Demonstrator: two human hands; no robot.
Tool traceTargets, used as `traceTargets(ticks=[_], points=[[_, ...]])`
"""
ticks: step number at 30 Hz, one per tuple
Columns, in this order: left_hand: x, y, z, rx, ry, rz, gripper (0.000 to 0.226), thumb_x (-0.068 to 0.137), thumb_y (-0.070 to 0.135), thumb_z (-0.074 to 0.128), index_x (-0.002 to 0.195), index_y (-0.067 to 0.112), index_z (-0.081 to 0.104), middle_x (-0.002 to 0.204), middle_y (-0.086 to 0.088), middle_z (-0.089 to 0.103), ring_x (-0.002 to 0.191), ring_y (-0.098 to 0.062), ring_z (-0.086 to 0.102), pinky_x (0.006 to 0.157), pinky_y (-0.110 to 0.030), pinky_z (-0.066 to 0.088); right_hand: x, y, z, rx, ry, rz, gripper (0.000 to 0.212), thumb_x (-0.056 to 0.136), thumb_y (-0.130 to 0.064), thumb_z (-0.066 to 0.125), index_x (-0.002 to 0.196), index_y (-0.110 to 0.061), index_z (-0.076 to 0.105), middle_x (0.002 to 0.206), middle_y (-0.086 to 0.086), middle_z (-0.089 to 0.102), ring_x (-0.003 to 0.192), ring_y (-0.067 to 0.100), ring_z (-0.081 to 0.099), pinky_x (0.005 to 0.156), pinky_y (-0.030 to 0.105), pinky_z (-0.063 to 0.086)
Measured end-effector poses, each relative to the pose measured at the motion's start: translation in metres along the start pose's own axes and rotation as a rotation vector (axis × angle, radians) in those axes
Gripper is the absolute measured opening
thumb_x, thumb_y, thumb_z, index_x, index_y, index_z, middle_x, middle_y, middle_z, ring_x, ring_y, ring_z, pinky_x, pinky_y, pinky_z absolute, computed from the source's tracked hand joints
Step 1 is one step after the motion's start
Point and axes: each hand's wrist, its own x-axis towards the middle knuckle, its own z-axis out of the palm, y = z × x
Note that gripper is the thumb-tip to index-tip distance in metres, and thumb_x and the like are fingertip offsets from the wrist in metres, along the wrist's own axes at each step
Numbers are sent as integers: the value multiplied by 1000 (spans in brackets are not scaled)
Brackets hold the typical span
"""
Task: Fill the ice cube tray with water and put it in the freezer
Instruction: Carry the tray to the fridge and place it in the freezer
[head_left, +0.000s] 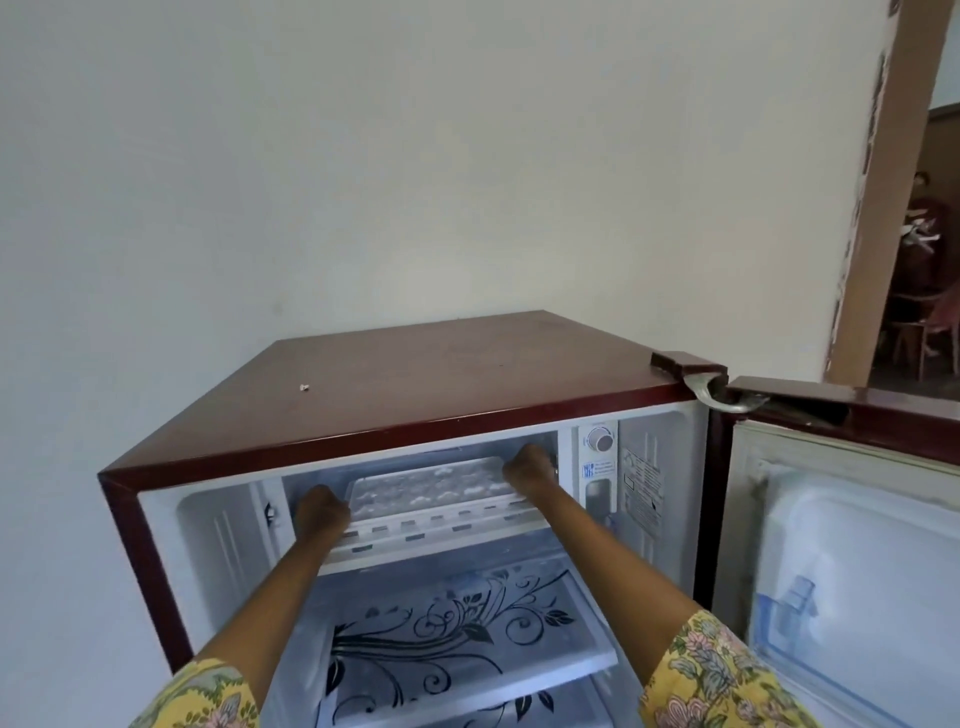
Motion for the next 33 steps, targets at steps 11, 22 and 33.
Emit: traceTargets(ticks=[11, 22, 33], points=[[10, -4, 4, 36, -13, 2, 38, 98, 18, 45, 124, -8, 55, 129, -23, 58, 123, -34, 54, 99, -34, 43, 18, -5, 5, -174, 19, -49, 22, 92, -12, 43, 90, 2, 60, 98, 16, 63, 100, 31, 60, 77, 31, 49], [-73, 10, -12, -99, 183, 105, 31, 94, -2, 40, 121, -8, 53, 121, -26, 58, 112, -37, 56, 89, -41, 48, -52, 3, -13, -255, 33, -407, 30, 88, -10, 54, 114, 5, 57, 115, 23, 60, 107, 35, 55, 90, 37, 46], [-234, 9, -8, -344, -69, 329, 25, 96, -2, 44, 86, -6, 66, 81, -26, 64, 63, -23, 44, 59, -30, 32, -232, 54, -63, -174, 50, -445, 20, 89, -6, 50, 90, 8, 64, 93, 27, 62, 85, 36, 58, 74, 36, 45]])
